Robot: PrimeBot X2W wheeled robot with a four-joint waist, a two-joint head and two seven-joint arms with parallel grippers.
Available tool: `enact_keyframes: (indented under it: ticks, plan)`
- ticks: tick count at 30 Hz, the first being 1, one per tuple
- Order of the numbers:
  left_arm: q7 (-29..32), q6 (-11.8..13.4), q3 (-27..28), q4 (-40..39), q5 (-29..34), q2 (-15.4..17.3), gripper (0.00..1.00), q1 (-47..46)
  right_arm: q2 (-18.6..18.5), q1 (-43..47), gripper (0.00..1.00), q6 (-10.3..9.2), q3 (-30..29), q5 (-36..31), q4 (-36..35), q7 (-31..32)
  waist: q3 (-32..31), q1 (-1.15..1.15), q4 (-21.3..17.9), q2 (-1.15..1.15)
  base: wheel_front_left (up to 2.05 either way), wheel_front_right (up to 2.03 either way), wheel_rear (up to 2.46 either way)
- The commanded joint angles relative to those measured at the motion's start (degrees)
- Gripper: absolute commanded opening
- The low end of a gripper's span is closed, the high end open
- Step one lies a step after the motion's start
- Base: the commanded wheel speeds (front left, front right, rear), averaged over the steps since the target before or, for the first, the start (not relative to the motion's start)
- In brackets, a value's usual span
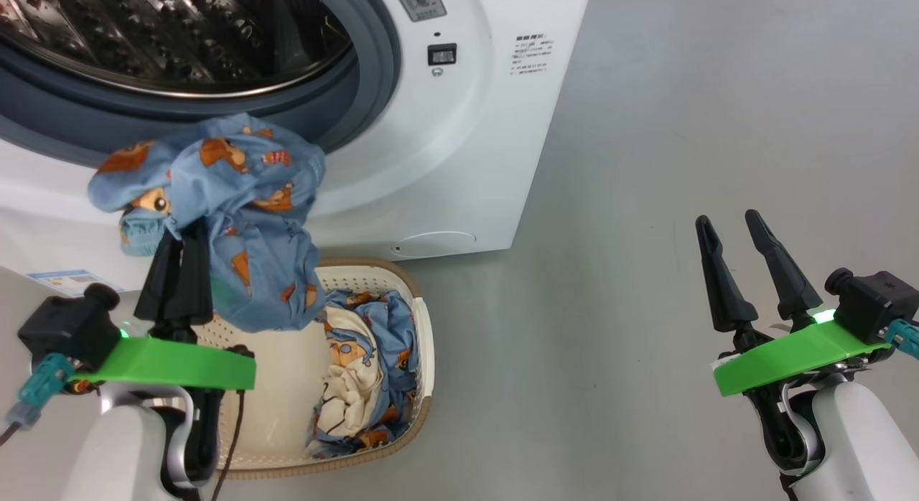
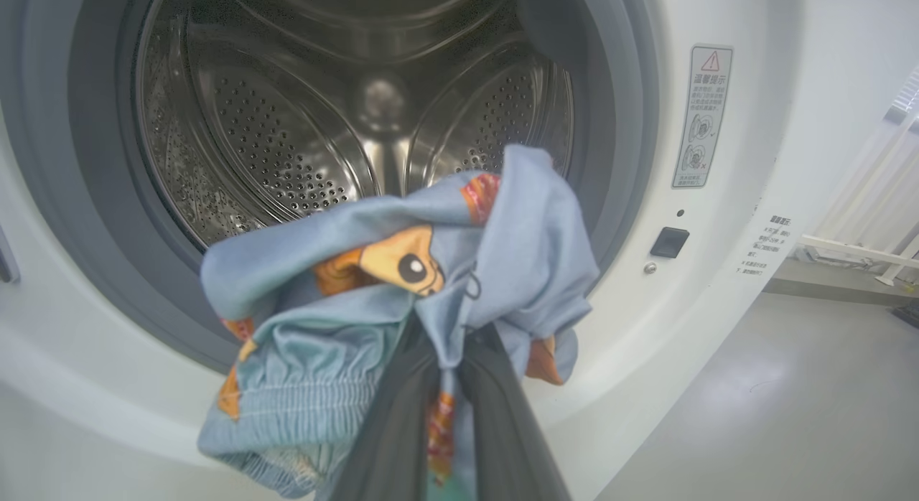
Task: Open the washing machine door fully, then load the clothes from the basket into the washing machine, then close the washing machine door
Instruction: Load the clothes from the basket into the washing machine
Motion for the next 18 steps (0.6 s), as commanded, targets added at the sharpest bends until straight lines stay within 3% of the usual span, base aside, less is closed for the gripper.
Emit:
enact_keyframes:
  ticks: [1,10,18]
  plan:
    - [-0.4,0.5,2.5,-1.1,0.9,1.1,0.00,-1.3,-0.5,0.8,1.00,0.08,1.5,0.5,-1.3,-0.3,-0.2,0.00,-0.2,0.00,0.00,0.00,0.00]
    - [-0.4,0.6,3.8,2.8,1.5,2.2,0.00,-6.1,-0.5,0.7,1.00,0.08,2.1,0.7,-0.9,-0.3,-1.1,0.00,-0.9,0.00,0.00,0.00,0.00]
    - [-0.4,-0.6,4.0,13.1,2.0,4.6,0.00,-17.5,-0.9,-0.2,1.00,0.08,3.3,0.9,-1.5,-0.3,1.8,0.00,-2.4,0.00,0.00,0.00,0.00]
